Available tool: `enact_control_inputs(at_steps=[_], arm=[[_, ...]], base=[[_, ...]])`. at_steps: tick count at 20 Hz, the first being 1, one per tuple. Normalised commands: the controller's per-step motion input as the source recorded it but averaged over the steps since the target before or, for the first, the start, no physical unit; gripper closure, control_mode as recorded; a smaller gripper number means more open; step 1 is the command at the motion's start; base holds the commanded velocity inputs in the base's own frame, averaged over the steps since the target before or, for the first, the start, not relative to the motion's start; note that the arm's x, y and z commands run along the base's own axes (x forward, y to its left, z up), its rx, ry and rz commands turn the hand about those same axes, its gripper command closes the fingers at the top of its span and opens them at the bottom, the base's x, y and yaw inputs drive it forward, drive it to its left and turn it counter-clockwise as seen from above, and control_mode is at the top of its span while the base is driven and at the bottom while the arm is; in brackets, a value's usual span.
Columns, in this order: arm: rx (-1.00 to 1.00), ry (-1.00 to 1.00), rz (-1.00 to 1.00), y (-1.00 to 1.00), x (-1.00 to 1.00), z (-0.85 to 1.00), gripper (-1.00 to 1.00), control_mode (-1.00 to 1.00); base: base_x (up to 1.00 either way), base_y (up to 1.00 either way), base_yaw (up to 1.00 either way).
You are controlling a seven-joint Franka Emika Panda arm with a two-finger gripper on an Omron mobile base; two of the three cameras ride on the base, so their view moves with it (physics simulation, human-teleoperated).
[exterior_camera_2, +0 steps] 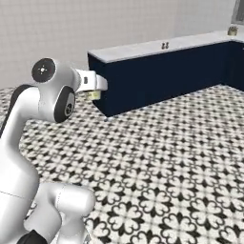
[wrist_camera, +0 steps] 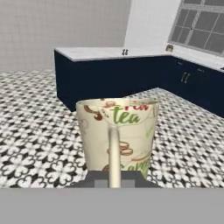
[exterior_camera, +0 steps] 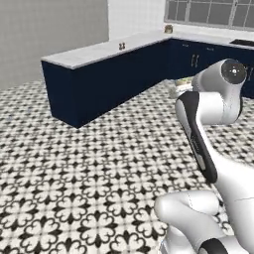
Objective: Gather all objects into one cabinet and sort the glasses and bowls to opposite sides.
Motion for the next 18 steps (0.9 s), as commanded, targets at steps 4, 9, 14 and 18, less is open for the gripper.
enact_control_inputs(at_steps=[4,9,14,18], arm=[[0.0,0.0,0.0,0.0,0.0,0.0,1.0,1.0],[0.0,0.0,0.0,0.0,0.0,0.0,1.0,1.0],[0.0,0.0,0.0,0.0,0.0,0.0,1.0,1.0],[0.0,0.0,0.0,0.0,0.0,0.0,1.0,1.0]], base=[[0.34,0.0,0.98],[0.74,0.0,0.87],[1.0,-0.18,0.68],[1.0,-0.63,0.45]])
